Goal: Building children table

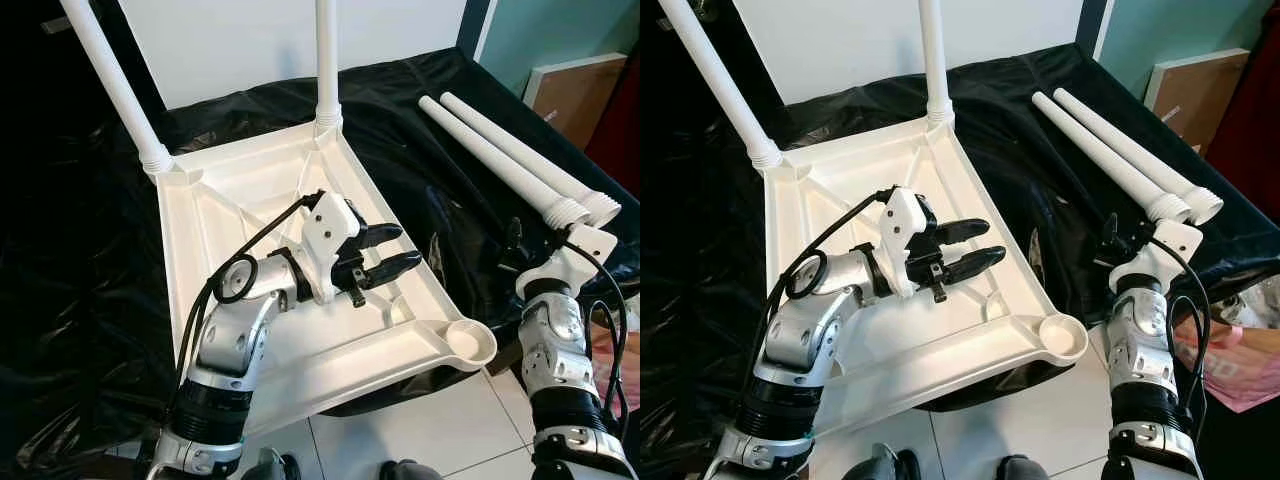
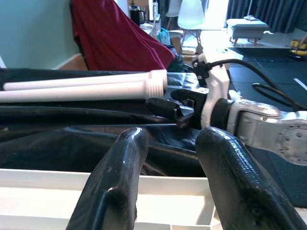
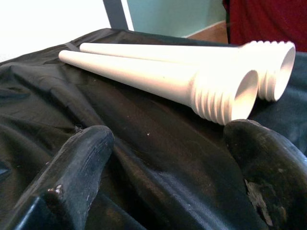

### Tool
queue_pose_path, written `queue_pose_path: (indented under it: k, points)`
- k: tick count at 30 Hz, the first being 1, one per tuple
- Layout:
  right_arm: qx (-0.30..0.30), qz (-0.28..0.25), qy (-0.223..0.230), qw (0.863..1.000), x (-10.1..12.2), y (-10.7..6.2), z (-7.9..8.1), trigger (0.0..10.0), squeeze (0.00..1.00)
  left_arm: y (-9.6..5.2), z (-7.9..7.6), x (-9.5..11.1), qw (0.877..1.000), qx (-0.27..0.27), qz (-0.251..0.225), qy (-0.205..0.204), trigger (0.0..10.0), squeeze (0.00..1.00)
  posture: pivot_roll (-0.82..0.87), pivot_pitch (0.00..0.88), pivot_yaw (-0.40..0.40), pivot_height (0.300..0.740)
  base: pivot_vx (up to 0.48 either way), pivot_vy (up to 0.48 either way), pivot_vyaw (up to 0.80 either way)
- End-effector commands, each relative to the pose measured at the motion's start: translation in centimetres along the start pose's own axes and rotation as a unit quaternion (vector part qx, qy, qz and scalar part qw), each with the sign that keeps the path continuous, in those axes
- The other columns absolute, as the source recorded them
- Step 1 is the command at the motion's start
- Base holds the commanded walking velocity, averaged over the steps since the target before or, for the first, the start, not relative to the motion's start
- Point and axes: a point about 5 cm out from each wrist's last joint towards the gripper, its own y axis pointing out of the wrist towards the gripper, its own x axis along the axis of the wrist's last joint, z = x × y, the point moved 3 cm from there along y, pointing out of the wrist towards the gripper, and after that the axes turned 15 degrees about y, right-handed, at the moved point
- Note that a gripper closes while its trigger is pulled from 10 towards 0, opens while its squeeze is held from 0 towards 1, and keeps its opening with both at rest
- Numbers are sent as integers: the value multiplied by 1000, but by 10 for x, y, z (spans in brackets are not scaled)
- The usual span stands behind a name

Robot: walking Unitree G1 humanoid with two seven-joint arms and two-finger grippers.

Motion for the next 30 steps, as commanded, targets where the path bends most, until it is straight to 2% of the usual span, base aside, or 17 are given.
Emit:
queue_pose_path:
  k: [1,9,18,30]
  points:
    - [-9,-1,7,1000,-1,1,-5,10000,0,-1,4,-4,999,45,19,-5,10000,0,-69,186,77,740,0,0,0]
    - [-2,-20,13,1000,12,13,-9,10000,0,4,-16,9,1000,-21,-9,-11,10000,0,-62,244,107,740,0,0,0]
    - [8,-43,-2,999,25,20,-9,10000,0,4,-24,14,999,-46,-18,-20,10000,0,-59,274,120,740,0,0,0]
    - [28,-69,-24,997,44,32,-7,10000,0,3,-28,14,998,-50,-16,-29,10000,0,-62,286,123,740,0,0,0]
